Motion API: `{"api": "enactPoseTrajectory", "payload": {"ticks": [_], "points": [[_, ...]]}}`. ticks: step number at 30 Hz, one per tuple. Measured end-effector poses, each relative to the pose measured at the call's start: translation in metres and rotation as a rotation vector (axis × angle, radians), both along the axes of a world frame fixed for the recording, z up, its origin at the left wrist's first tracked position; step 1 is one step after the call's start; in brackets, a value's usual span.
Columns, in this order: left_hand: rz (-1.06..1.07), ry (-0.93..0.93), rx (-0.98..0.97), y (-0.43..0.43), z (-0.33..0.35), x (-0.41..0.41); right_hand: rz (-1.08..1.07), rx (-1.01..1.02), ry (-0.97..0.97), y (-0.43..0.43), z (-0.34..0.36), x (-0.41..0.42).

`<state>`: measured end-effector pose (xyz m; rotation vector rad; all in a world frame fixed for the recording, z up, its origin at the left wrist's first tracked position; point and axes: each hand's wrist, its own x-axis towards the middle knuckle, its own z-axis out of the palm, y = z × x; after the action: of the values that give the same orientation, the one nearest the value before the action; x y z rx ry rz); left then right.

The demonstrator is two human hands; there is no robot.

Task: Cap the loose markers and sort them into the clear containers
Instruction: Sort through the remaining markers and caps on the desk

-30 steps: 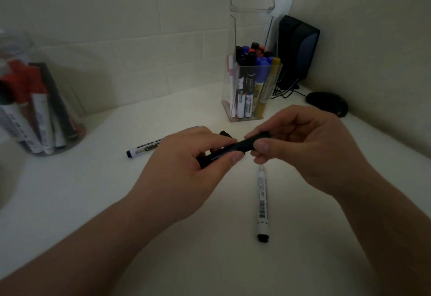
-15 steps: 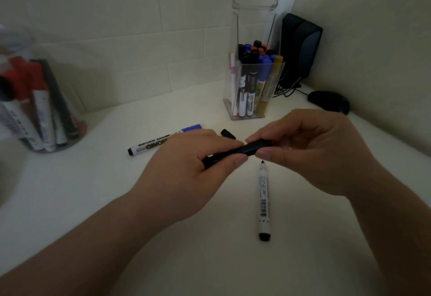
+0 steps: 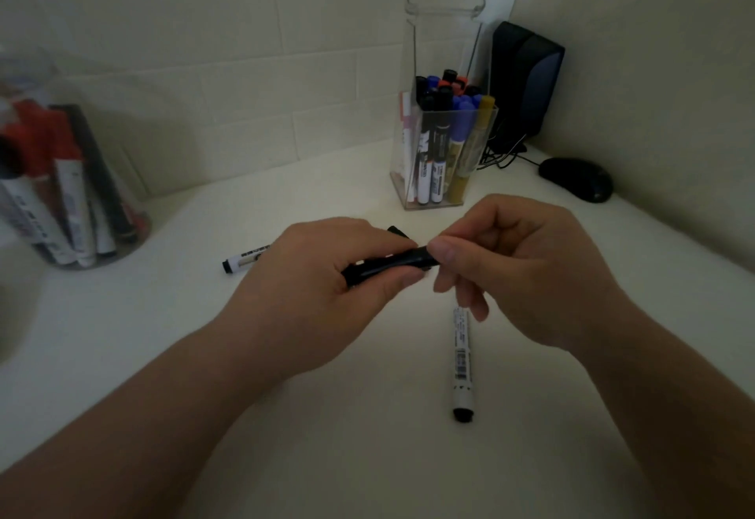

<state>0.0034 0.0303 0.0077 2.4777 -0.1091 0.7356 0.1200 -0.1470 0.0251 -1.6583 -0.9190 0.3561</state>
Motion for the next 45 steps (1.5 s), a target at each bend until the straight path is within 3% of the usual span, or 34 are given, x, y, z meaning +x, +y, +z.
{"api": "enactPoseTrajectory", "payload": {"ticks": [4, 10, 15, 19, 22, 26, 31, 35, 45], "points": [[0.073, 0.135, -0.03, 0.013, -0.005, 0.003, -0.063, -0.057, 0.014, -0.001, -0.004, 0.008], [0.333, 0.22, -0.165, 0.019, 0.002, 0.003, -0.384, -0.216, -0.037, -0.018, -0.003, 0.048], [0.317, 0.561, 0.078, -0.041, 0.018, -0.002, -0.347, -0.409, 0.14, -0.02, -0.011, 0.06], [0.227, 0.647, 0.218, -0.076, 0.007, 0.012, -0.286, -0.517, 0.146, -0.017, -0.01, 0.055], [0.176, 0.688, 0.211, -0.08, -0.007, 0.02, -0.298, -0.486, 0.191, -0.019, -0.009, 0.057], [0.167, 0.655, 0.015, -0.062, -0.006, 0.014, -0.338, -0.35, 0.285, -0.025, -0.007, 0.063], [0.098, 0.587, -0.682, -0.039, 0.012, -0.002, -0.192, -0.097, 0.44, -0.033, 0.002, 0.064], [0.013, 0.399, -0.8, -0.031, 0.013, -0.002, -0.08, 0.008, 0.498, -0.036, 0.002, 0.063], [-0.031, 0.285, -0.93, -0.033, 0.008, -0.002, 0.155, 0.142, 0.522, -0.027, 0.001, 0.046]]}}
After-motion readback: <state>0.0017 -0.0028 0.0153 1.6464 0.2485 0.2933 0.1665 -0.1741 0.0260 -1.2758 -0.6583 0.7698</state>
